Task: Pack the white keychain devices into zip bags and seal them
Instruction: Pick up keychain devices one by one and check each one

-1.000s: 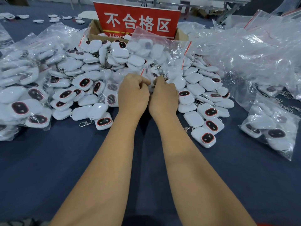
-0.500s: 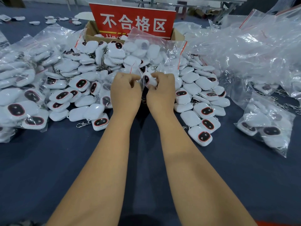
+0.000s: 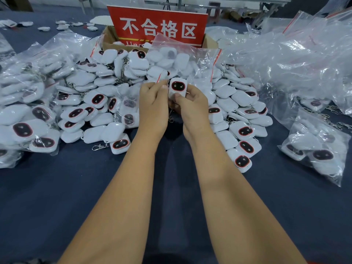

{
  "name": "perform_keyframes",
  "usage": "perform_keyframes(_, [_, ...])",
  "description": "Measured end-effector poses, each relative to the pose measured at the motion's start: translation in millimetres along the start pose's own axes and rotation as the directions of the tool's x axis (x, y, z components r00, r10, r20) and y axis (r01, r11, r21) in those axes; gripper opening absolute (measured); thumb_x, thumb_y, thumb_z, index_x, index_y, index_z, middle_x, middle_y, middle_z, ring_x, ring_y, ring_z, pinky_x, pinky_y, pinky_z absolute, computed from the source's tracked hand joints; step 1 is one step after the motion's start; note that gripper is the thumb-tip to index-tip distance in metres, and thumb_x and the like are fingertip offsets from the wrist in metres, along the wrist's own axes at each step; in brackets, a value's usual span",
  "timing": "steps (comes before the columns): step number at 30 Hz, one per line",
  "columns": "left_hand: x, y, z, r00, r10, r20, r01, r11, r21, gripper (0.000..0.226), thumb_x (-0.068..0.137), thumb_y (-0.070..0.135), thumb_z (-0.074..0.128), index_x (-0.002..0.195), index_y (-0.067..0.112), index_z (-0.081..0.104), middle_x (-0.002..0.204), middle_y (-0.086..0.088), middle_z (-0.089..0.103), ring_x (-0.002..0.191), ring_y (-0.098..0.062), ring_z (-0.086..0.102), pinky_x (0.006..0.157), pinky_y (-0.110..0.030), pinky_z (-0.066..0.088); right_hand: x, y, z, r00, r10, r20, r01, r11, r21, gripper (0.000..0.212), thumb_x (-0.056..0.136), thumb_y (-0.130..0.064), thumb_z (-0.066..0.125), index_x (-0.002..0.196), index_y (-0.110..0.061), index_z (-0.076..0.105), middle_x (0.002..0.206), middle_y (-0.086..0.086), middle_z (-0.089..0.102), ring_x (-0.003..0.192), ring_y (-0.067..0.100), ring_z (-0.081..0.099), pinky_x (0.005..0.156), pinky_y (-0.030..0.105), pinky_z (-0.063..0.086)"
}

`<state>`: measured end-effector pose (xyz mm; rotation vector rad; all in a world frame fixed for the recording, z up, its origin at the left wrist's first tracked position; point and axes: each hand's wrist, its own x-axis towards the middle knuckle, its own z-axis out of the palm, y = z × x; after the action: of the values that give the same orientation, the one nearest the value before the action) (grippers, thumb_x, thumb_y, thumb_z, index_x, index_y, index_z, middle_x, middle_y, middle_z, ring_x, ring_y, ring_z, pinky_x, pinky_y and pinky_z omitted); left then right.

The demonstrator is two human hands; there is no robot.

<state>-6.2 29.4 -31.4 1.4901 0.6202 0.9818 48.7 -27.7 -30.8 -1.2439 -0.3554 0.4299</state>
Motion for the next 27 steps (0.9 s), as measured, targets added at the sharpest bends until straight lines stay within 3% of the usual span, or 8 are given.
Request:
perform_keyframes(3, [-0.3,-1.3,1.0,0.999,0.046,-0.024,-0.044,0.996,0.075,0.018,0.101,0.015,0.046,0.112,0.020,0.060,0.114,0.009,0.044,0.100,0.006,0.049,0.087,-0.007,0.040,-1.5,0.2,1.1,1.000,-0.006,0.020,0.007,1.000,-0.016,0.024,0.095,0.005,0.056,0.117,0.001,0.064,0.096,0.010,0.072,0.080,0.013,0.066,0.071,0.024,0.056])
perform_keyframes(7, [1.9,-2.8,-1.9,0.999,0.048,0.014,-0.050,0.986,0.158,0.027,0.098,0.016,0.051,0.120,0.013,0.067,0.112,0.011,0.046,0.102,0.006,0.052,0.094,-0.015,0.044,-2.2,2.0,1.4,0.999,0.014,0.034,-0.011,0.996,-0.085,0.026,0.094,0.004,0.057,0.119,-0.001,0.063,0.112,0.018,0.071,0.104,0.029,0.069,0.090,0.037,0.056])
perform_keyframes(10, [1.2,-2.9,-3.6,0.999,0.031,0.032,-0.036,0.984,0.175,0.024,0.095,0.020,0.058,0.116,0.016,0.069,0.111,0.009,0.050,0.104,-0.013,0.059,0.095,-0.042,0.052,-2.9,2.1,0.0,0.998,0.033,0.044,-0.030,0.997,-0.066,0.026,0.095,0.005,0.056,0.118,-0.002,0.063,0.109,0.017,0.072,0.088,0.018,0.070,0.070,0.024,0.058])
perform_keyframes(13, [-0.4,-1.8,-4.9,0.999,0.039,0.024,-0.043,0.983,0.179,0.018,0.094,0.020,0.059,0.109,0.020,0.070,0.105,0.012,0.050,0.099,-0.018,0.060,0.092,-0.049,0.053,-2.6,1.8,-0.6,0.998,0.047,0.040,-0.045,0.998,-0.049,0.023,0.095,0.003,0.057,0.117,-0.001,0.063,0.105,0.016,0.073,0.077,0.012,0.069,0.059,0.018,0.053])
perform_keyframes(16, [-0.2,-3.1,-5.8,0.998,0.060,0.021,-0.063,0.981,0.183,0.017,0.092,0.018,0.059,0.104,0.026,0.068,0.099,0.013,0.050,0.091,-0.011,0.056,0.090,-0.044,0.053,-2.0,3.1,-0.3,0.998,0.047,0.047,-0.045,0.998,-0.040,0.022,0.096,0.003,0.056,0.117,0.001,0.062,0.107,0.019,0.072,0.081,0.016,0.069,0.062,0.020,0.055])
perform_keyframes(22, [3.2,-5.2,-4.4,0.994,0.103,0.027,-0.107,0.966,0.234,0.022,0.094,0.020,0.060,0.113,0.023,0.069,0.100,0.017,0.049,0.087,0.010,0.051,0.077,0.000,0.038,1.5,5.5,1.2,0.996,0.059,0.062,-0.057,0.998,-0.041,0.024,0.094,0.000,0.058,0.117,-0.001,0.064,0.109,0.020,0.072,0.096,0.026,0.069,0.086,0.038,0.056])
perform_keyframes(25, [2.2,-4.9,-5.1,0.990,0.133,0.037,-0.138,0.953,0.271,0.022,0.094,0.017,0.058,0.114,0.022,0.068,0.100,0.016,0.048,0.085,0.012,0.051,0.077,0.000,0.038,0.5,4.4,1.1,0.995,0.076,0.064,-0.078,0.997,0.020,0.024,0.091,0.002,0.058,0.114,-0.001,0.065,0.103,0.018,0.071,0.089,0.022,0.065,0.079,0.034,0.053])
perform_keyframes(27, [2.1,-4.3,-4.9,0.990,0.136,0.047,-0.144,0.948,0.284,0.025,0.094,0.013,0.056,0.114,0.022,0.068,0.101,0.013,0.048,0.092,0.001,0.055,0.088,-0.013,0.045,0.1,3.6,1.3,0.995,0.078,0.061,-0.082,0.995,0.062,0.023,0.090,0.002,0.056,0.111,-0.004,0.064,0.103,0.020,0.068,0.089,0.023,0.063,0.080,0.035,0.052])
